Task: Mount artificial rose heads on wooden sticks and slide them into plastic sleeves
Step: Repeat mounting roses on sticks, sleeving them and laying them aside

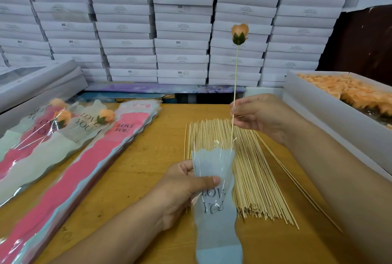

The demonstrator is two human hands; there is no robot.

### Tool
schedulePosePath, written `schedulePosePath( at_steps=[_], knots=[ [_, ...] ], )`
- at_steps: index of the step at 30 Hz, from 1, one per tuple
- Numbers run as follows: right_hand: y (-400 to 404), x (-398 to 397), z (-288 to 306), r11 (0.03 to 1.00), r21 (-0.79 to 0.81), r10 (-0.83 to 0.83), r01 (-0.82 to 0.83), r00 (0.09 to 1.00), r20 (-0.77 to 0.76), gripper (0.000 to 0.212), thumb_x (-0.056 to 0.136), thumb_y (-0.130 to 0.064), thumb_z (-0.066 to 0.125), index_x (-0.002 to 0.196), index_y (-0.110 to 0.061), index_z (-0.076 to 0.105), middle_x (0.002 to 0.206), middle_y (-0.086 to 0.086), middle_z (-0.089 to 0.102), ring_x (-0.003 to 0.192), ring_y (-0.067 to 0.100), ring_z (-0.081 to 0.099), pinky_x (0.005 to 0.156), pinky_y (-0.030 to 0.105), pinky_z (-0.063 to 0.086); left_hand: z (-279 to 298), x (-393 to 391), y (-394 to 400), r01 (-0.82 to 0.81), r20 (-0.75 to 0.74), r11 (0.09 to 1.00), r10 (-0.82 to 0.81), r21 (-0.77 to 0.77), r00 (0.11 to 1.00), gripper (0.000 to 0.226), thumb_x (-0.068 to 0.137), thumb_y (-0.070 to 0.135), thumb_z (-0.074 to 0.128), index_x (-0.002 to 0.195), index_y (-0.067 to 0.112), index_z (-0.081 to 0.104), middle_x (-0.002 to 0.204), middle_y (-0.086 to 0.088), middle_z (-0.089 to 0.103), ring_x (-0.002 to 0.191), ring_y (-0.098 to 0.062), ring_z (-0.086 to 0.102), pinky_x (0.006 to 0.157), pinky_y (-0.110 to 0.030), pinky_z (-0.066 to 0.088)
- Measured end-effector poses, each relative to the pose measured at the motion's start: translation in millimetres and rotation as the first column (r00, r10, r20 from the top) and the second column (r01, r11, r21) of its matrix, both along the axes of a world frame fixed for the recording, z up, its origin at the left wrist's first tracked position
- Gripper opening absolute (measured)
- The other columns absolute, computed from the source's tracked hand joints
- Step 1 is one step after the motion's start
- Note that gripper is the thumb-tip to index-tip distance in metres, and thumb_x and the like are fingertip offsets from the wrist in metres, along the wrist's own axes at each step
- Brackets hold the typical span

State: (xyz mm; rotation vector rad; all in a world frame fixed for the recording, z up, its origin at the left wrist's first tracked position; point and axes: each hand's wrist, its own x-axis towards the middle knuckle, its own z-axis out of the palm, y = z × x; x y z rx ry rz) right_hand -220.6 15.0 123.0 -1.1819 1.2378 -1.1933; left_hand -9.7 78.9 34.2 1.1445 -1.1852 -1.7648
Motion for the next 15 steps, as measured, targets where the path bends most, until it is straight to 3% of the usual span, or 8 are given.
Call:
schedulePosePath(
  at_steps=[15],
  knots=[
    [17.6,19.1,-18.5,0.988,0.05,0.152,-0.147,0.979,-0.137,0.006,0.084,-0.002,0.074,0.089,-0.004,0.072,0.075,0.011,0.075,0.062,0.015,0.068,0.054,0.021,0.054,4.7,0.2,1.7,-0.051,-0.018,0.999,0.051,0.006,0.999,0.039,0.078,-0.002,0.077,0.116,0.001,0.07,0.105,-0.022,0.075,0.098,-0.039,0.073,0.088,-0.048,0.06]
  ],
)
